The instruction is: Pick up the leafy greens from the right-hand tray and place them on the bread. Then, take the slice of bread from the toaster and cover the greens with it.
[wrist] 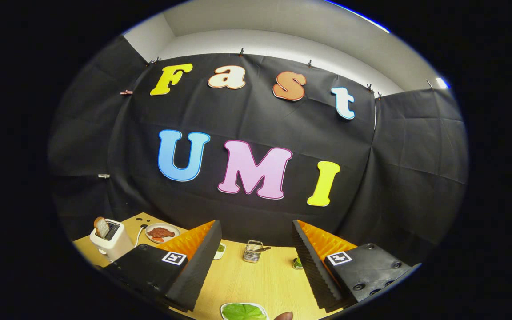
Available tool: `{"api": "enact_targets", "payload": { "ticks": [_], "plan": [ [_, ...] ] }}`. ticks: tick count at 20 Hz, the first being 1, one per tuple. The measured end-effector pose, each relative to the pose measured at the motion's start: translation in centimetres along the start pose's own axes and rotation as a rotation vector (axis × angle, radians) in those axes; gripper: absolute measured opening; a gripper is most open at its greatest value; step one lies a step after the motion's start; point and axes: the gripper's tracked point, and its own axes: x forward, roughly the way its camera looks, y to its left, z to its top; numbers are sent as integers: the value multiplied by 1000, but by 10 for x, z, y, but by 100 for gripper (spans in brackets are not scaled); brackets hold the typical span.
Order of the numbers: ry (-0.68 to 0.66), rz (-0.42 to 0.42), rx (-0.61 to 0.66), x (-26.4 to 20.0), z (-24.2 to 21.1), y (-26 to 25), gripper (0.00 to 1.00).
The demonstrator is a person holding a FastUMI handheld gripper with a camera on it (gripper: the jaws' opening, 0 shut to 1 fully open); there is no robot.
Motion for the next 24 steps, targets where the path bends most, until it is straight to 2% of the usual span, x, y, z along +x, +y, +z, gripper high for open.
{"api": "enact_targets", "payload": {
  "ticks": [24],
  "plan": [
    [5,4,4,-2,-2,-1,98]
  ]
}}
